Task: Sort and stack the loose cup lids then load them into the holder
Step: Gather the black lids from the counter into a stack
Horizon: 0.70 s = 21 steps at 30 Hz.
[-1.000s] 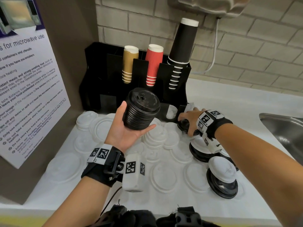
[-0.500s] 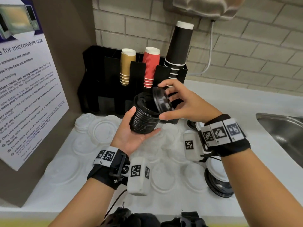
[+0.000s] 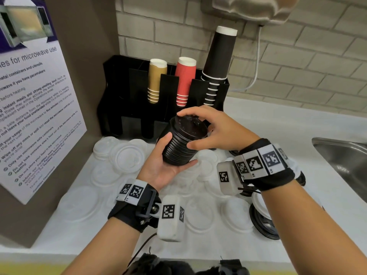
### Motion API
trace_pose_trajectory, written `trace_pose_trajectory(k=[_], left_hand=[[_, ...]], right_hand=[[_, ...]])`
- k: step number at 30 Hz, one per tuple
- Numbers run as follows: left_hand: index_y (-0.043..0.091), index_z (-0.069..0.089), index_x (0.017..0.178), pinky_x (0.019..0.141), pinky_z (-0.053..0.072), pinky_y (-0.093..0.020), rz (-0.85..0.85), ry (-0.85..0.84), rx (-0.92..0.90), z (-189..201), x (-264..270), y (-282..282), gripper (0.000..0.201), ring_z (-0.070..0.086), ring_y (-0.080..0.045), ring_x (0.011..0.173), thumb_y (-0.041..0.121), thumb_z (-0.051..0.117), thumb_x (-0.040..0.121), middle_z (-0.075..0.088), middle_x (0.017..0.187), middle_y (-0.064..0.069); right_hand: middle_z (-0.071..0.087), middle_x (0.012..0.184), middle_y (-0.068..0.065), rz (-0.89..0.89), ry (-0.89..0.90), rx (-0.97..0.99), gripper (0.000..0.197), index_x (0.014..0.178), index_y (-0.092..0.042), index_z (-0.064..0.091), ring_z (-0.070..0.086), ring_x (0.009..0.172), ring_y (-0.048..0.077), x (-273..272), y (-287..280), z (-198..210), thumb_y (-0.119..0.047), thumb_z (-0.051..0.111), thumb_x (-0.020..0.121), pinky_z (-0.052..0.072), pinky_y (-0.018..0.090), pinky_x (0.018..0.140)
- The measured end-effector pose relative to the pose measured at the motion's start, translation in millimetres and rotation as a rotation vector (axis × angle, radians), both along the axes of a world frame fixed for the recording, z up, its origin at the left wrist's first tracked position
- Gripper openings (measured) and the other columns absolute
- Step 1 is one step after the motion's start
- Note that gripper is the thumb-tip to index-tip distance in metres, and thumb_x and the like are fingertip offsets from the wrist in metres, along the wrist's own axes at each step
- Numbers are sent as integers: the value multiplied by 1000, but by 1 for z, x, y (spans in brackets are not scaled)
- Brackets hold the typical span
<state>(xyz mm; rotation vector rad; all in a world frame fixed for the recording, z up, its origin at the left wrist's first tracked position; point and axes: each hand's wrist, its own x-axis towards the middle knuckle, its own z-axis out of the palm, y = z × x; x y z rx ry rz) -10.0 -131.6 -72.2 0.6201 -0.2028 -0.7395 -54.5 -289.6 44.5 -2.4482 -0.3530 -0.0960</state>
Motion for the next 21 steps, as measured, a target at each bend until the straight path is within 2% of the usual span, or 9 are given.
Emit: trace_pose_trajectory(k=[4,9,11,13,14,17,19,21], left_hand=[[15,58,129,91,53,-54,7,29,0,0,1,1,74,61,-34,118,46,77,65,62,129,-18],[16,64,122,89,55,-52,-11,18,-7,0,-1,-1,67,63,-33,116,48,76,64,64,127,-17],[16,69,117,90,54,-52,-14,17,-19,0,-2,-1,62,63,-33,116,47,77,64,64,126,-17],[15,67,120,88,55,-52,-9,27,-26,1,-2,0,65,62,-34,116,47,77,64,64,127,-18],[15,63,124,86,56,-52,-2,40,-27,2,-2,0,71,62,-34,117,47,78,62,63,128,-19],[13,56,130,81,56,-54,17,108,-55,2,0,1,85,60,-37,118,46,81,56,61,130,-21],[14,54,134,81,56,-54,28,129,-66,0,1,1,90,59,-38,119,47,82,54,59,133,-21],[15,52,137,82,56,-53,36,142,-65,0,1,0,92,58,-38,121,47,81,55,57,135,-20]], right_hand=[[49,124,-3,3,-31,11,69,130,-29,52,48,111,4,0,1,-2,-20,84,69,43,16,91],[49,124,-3,15,-19,15,69,130,-28,52,47,109,5,0,1,-3,-22,84,69,45,20,91],[48,121,-10,21,-12,19,67,130,-32,51,46,107,-4,-2,-2,-2,-28,83,71,43,11,86],[47,118,-16,-32,-25,43,58,128,-38,49,46,104,-12,-5,-11,1,-34,77,77,41,5,78],[49,119,-14,-95,-28,48,53,128,-38,49,47,105,-10,-6,-18,3,-35,73,81,41,6,75],[56,119,-4,-306,66,-80,39,127,-28,55,56,105,12,-8,-50,6,-33,64,89,40,9,72],[61,115,0,-368,257,-280,34,120,-21,60,58,102,18,-11,-68,2,-33,66,88,42,18,79],[62,112,1,-361,453,-536,38,116,-18,63,57,104,20,-15,-79,-8,-37,69,84,43,25,87]])
